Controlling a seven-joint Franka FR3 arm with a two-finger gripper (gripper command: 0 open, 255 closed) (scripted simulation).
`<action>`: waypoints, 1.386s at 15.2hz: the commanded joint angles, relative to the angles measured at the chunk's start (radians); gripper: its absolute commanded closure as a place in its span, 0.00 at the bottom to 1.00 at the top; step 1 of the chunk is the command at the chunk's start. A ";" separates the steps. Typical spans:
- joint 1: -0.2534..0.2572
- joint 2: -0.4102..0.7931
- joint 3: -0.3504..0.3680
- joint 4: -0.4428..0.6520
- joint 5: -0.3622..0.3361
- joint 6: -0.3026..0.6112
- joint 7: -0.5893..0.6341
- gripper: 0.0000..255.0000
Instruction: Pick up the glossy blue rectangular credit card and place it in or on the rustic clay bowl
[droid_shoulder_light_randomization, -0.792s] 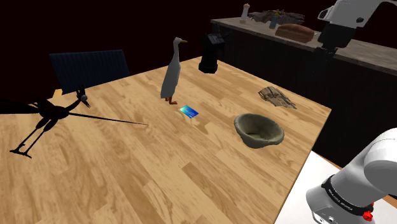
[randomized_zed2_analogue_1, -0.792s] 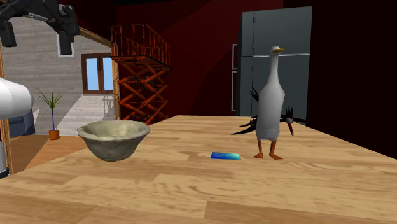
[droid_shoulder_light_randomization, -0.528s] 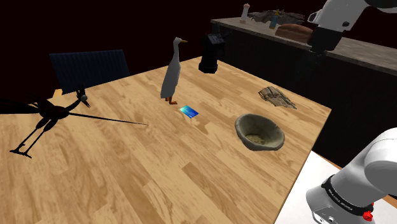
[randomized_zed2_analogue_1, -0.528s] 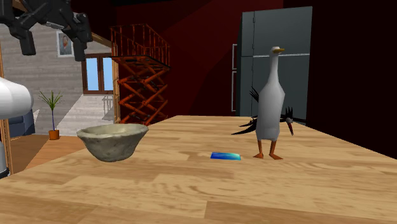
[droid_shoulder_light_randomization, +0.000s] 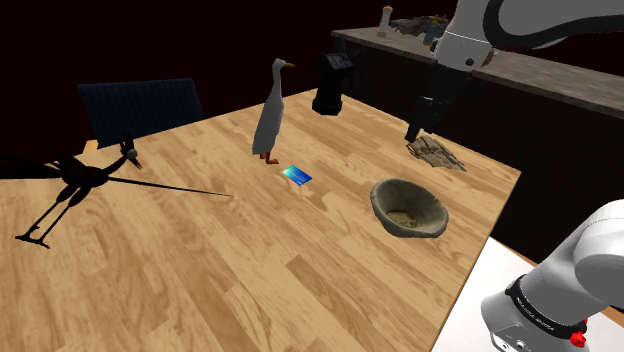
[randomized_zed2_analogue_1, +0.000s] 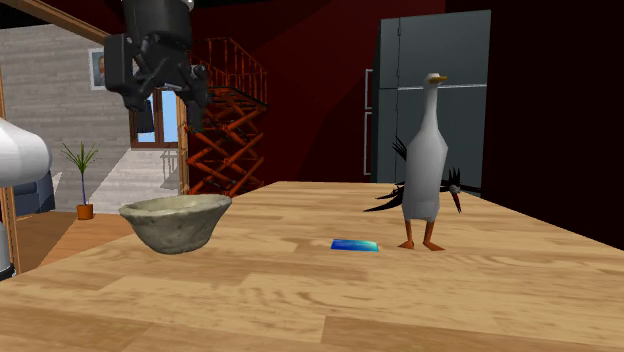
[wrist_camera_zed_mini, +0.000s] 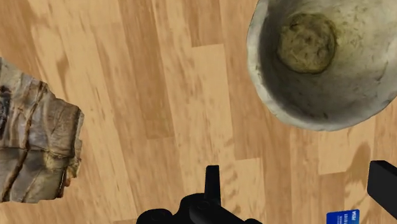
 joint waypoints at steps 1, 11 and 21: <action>0.009 0.057 0.032 0.017 0.003 0.053 0.029 0.00; 0.023 0.407 0.151 0.189 -0.074 0.271 0.169 0.00; 0.083 0.793 0.197 0.495 -0.271 0.357 0.347 0.00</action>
